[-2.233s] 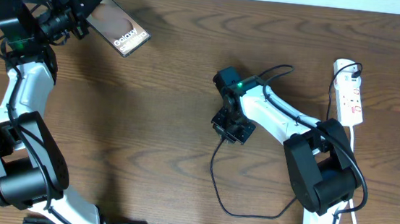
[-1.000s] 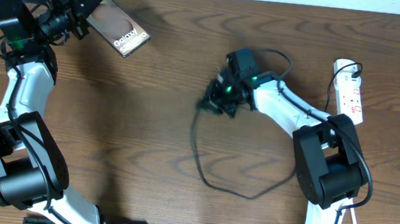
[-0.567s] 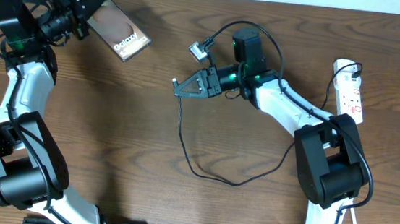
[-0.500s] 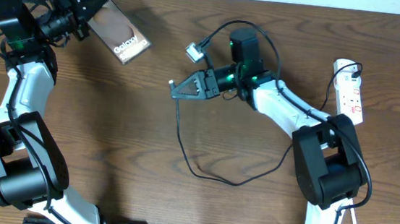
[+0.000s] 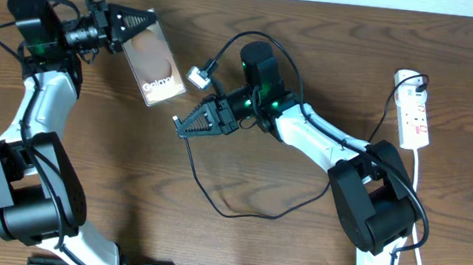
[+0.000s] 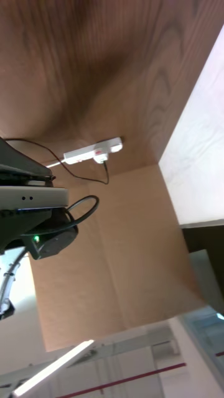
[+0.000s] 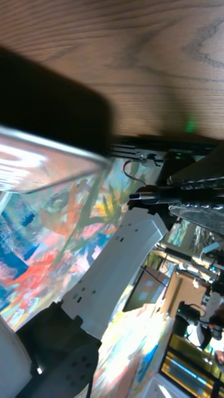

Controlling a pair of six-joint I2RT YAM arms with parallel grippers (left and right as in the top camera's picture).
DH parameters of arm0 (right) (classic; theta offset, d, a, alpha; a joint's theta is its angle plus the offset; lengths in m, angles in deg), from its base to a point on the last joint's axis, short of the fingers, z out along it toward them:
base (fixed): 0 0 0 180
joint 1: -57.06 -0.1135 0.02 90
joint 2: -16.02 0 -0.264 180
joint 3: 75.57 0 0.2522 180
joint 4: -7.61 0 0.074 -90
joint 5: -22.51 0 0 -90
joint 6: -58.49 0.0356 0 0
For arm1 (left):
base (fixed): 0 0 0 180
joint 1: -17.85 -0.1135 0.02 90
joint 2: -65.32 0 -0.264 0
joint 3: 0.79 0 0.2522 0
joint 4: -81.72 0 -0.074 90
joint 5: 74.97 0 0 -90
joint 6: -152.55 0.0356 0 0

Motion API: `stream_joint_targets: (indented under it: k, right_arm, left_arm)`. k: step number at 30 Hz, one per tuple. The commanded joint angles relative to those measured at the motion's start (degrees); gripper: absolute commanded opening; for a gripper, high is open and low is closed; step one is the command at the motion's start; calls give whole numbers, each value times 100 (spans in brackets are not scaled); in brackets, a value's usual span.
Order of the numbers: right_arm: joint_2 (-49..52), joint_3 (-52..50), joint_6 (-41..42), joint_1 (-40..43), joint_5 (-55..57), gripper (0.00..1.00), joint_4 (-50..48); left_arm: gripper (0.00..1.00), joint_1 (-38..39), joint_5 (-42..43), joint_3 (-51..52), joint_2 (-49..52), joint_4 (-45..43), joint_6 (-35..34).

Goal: Plug charger to phone and switch on socket

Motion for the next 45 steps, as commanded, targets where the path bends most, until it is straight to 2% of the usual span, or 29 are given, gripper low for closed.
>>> stream_joint_targets:
  k: [1,15,26,33,45]
  right_arm:
    - [15,26,-127,46,-72,1,-20]
    - [15,26,98,146,525,1,-48]
    - [15,26,1047,131,520,1,-1259]
    - [15,26,1034,68,509,1,-1259]
    - [15,24,898,-2,389,1,-1257]
  left_arm:
    - [7,57,232,9,-125,-55,164]
    - [7,96,232,9,-125,-52,184]
    - [7,133,227,9,-125,-52,317]
    - [8,133,190,9,-125,-50,306]
    - [7,129,-184,9,-125,-52,-195]
